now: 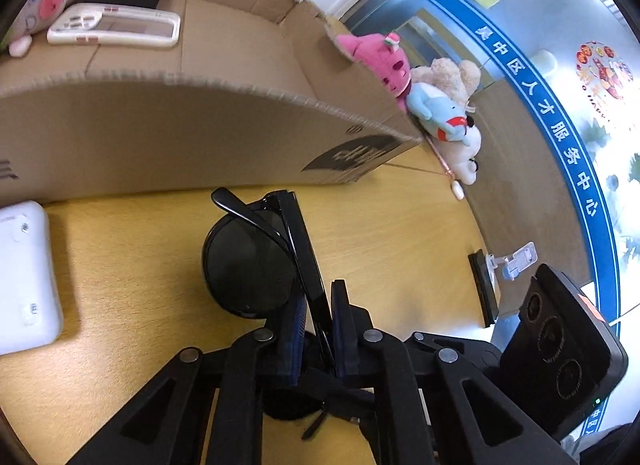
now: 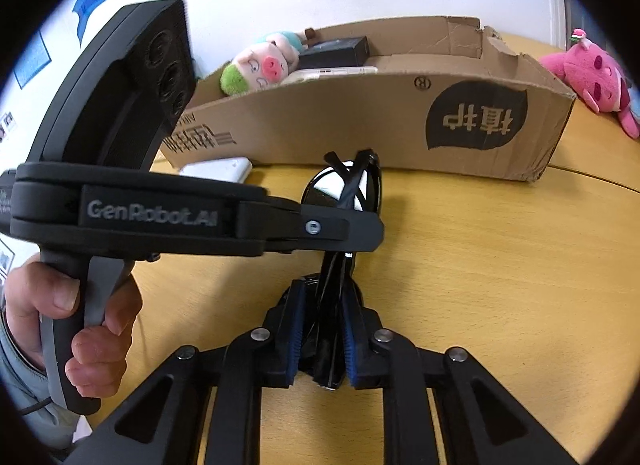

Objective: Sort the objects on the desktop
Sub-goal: 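Lift the sunglasses with the right gripper and lower them into the box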

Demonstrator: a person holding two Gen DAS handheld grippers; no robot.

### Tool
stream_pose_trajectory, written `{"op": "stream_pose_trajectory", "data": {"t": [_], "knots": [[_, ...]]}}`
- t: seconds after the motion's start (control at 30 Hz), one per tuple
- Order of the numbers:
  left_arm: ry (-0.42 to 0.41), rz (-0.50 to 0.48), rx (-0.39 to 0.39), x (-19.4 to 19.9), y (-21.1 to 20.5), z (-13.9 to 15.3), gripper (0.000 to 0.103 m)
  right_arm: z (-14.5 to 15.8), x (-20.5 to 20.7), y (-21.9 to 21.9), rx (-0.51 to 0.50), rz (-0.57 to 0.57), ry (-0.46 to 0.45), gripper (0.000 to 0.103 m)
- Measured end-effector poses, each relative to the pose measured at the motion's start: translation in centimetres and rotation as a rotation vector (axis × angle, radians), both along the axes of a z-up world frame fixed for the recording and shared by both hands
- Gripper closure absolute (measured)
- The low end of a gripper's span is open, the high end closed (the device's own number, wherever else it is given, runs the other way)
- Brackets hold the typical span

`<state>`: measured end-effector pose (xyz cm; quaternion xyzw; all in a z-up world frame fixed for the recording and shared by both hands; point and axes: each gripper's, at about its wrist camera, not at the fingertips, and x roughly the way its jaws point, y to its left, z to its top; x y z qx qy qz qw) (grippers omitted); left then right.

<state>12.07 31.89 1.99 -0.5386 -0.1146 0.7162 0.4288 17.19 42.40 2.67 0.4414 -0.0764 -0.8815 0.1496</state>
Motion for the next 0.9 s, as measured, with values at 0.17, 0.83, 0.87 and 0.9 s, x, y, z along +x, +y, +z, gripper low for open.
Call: {"op": "stream_pose_trajectory", "data": {"t": [0.17,0.83,0.87,0.9], "knots": [[0.079,0.018,0.006,0.7,-0.7,4.0,0.097,2.3,0.3,-0.2,-0.018,0.006,0.051,0.090],[0.433,0.068,0.040,-9.9,1.3,27.5,0.098,23.2,-10.5,1.0,-0.062,0.094,0.373,0.091],[0.440,0.069,0.039,-10.8,1.8,28.4,0.098,24.0,-11.5,1.4,-0.070,0.094,0.375,0.091],[0.447,0.067,0.035,-11.7,2.1,29.1,0.098,24.8,-12.8,1.8,-0.078,0.097,0.373,0.091]]}}
